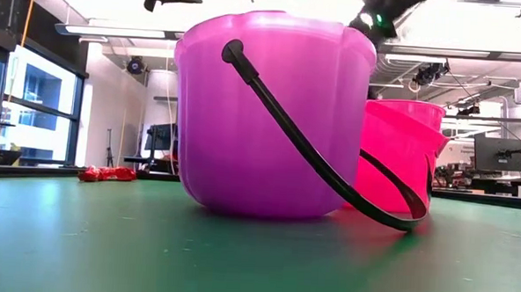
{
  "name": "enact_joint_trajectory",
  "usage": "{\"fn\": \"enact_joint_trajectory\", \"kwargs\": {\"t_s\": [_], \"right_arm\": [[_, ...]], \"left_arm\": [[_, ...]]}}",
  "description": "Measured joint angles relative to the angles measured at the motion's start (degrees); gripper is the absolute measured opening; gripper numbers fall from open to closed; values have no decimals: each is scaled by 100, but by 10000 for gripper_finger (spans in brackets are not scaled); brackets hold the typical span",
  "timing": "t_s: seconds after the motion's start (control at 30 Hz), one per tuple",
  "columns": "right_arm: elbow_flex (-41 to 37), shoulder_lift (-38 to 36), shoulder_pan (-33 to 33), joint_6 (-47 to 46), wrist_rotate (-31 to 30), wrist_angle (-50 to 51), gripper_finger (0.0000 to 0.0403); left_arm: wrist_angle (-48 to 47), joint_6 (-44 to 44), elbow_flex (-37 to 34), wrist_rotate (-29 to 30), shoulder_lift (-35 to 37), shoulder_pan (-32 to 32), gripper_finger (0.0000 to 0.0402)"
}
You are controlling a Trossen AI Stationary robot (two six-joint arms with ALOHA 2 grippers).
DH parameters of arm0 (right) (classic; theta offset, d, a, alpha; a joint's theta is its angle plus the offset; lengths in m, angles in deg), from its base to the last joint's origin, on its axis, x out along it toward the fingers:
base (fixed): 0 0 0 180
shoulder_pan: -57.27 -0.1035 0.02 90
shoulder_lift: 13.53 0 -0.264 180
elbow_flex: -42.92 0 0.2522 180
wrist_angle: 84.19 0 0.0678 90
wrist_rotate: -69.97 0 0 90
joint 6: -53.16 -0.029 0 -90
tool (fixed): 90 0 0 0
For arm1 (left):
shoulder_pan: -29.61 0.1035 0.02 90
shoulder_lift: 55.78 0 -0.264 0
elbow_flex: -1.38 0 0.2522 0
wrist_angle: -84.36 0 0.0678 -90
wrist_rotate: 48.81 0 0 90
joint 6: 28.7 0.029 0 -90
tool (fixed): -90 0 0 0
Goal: Sort candy by brand, put in halloween buckets
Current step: Put the green gummy into the orange bucket, then put the red gummy into the orange bucket
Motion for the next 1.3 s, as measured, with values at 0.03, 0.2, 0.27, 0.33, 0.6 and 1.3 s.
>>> {"fn": "enact_joint_trajectory", "kwargs": {"t_s": [0.03,0.2,0.27,0.33,0.6,1.3], "right_arm": [[0,-31,-270,9,-3,-105,1],[-2,7,-1627,8,-342,-727,0],[-6,12,-2057,-10,-624,-903,0],[-7,12,-2417,-82,-1050,-1076,0],[-7,12,-2748,-1152,-1476,-1020,78],[-7,-1231,-3128,118,-1941,878,236]], "left_arm": [[-74,-7,0,0,-13,0,248],[-186,-70,0,-67,-5,-31,247],[-200,28,0,-139,25,-33,247],[-211,64,0,-230,58,-35,247],[-794,168,4,-522,134,-80,247],[-2247,-4437,4,-65,-1519,-4556,236]]}}
